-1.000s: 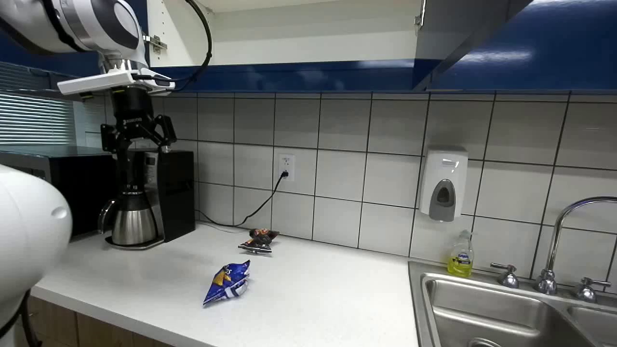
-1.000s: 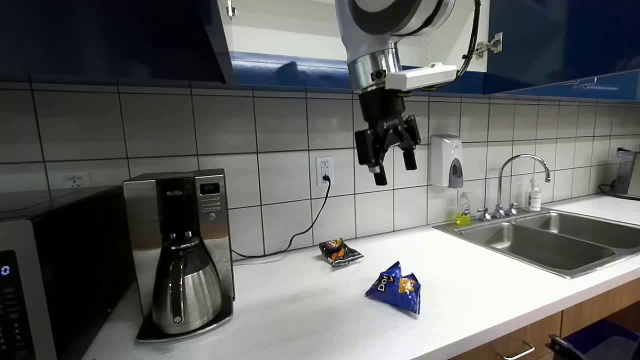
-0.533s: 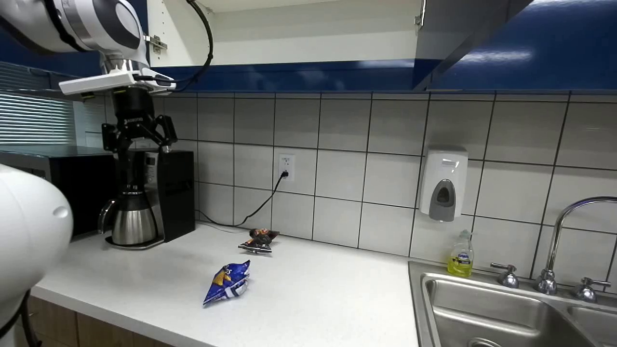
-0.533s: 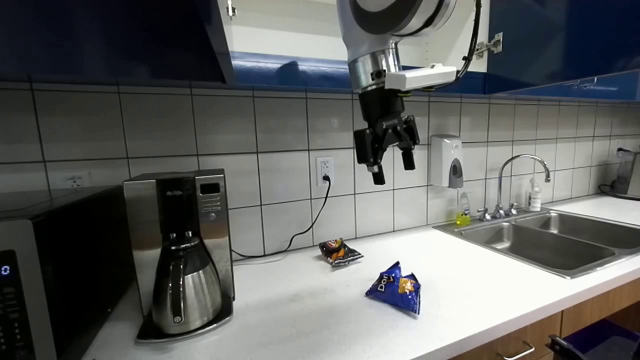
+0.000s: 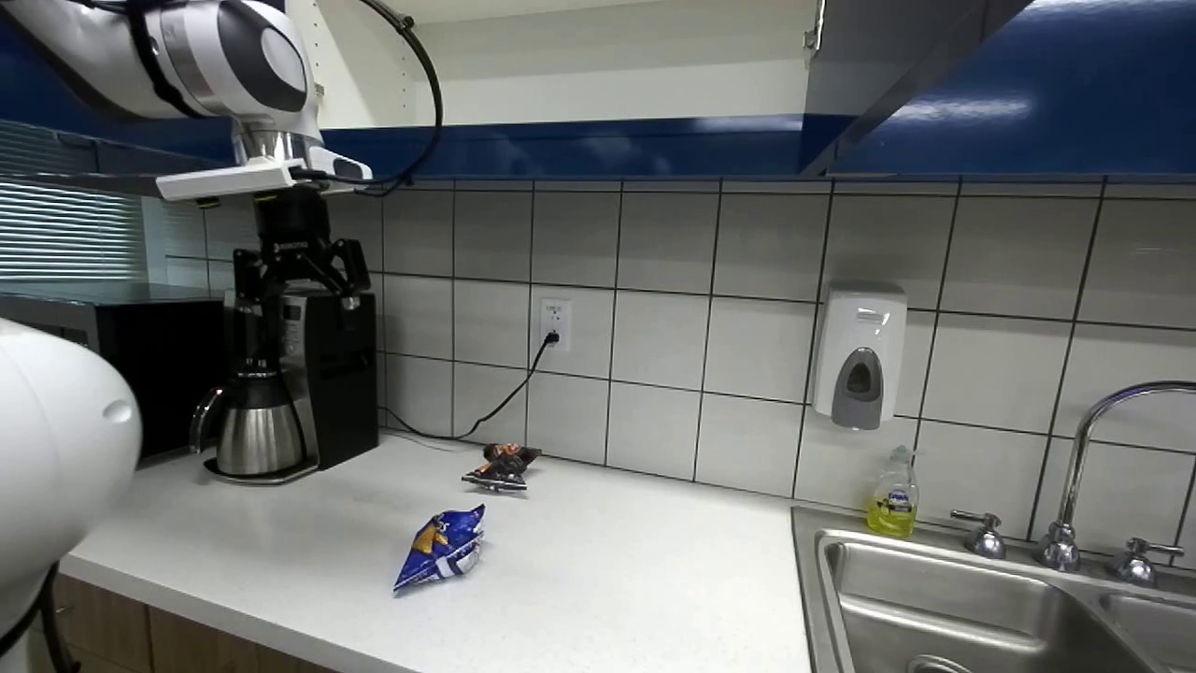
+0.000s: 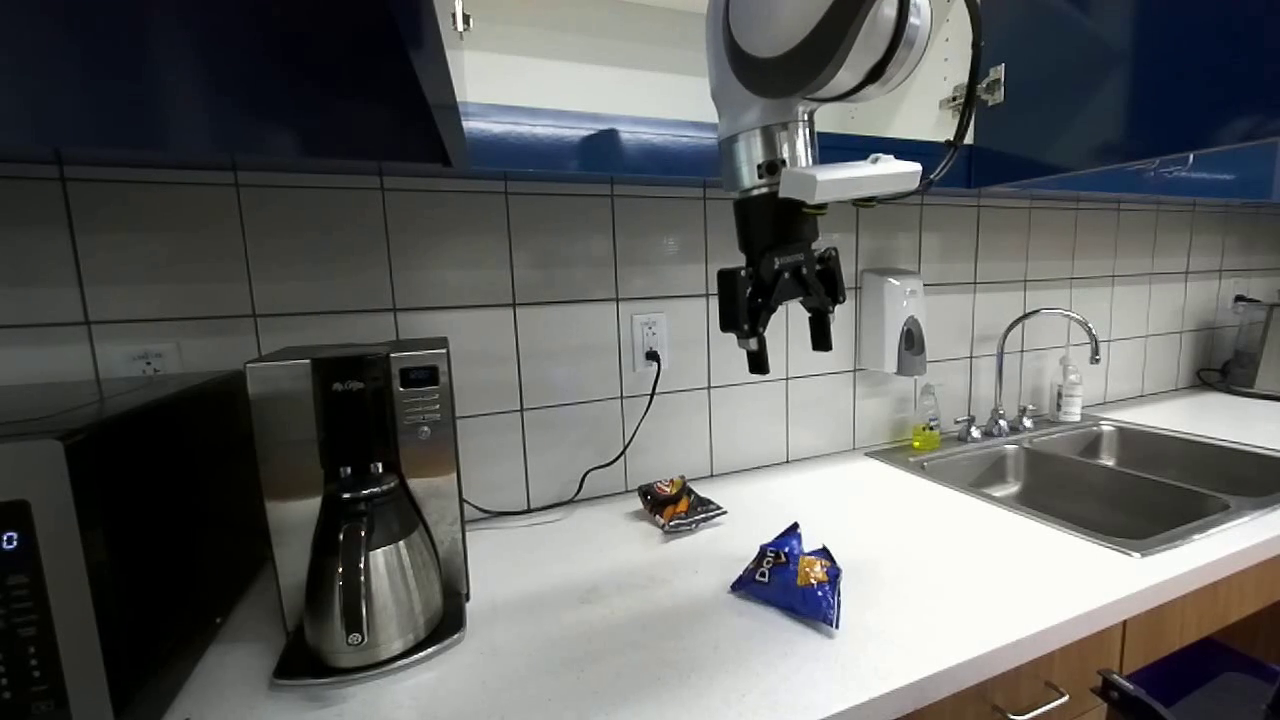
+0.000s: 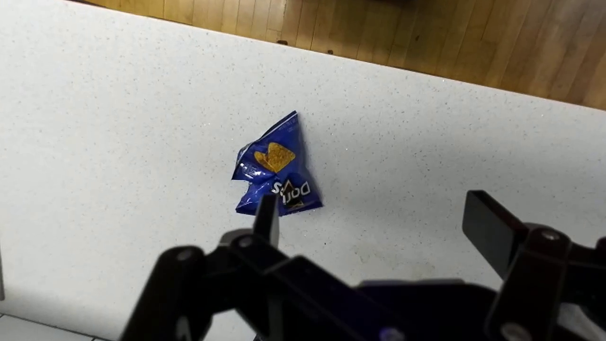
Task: Put the blue packet in the top cabinet
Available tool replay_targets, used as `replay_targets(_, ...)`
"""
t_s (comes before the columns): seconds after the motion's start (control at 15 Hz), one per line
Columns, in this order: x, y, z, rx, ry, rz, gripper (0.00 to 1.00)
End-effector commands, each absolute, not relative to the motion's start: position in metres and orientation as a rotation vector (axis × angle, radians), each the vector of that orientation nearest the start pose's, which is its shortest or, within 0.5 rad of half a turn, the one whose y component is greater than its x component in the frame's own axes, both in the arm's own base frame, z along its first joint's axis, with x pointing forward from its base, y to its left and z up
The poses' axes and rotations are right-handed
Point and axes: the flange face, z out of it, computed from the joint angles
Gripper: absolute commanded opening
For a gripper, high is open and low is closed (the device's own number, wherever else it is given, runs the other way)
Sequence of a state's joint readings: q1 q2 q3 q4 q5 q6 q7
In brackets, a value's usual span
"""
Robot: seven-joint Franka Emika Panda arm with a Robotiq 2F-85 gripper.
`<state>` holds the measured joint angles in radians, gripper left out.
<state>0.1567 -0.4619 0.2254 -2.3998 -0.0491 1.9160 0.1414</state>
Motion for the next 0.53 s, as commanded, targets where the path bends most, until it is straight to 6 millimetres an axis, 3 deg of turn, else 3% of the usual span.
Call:
replay_targets(0.0,0.394,0.129,0.467,-3.237,-0.352,-0.023,1.0)
replay_targets(0.47,0.435,0.078,0.423,-3.208,-0.279,0.088,1.0)
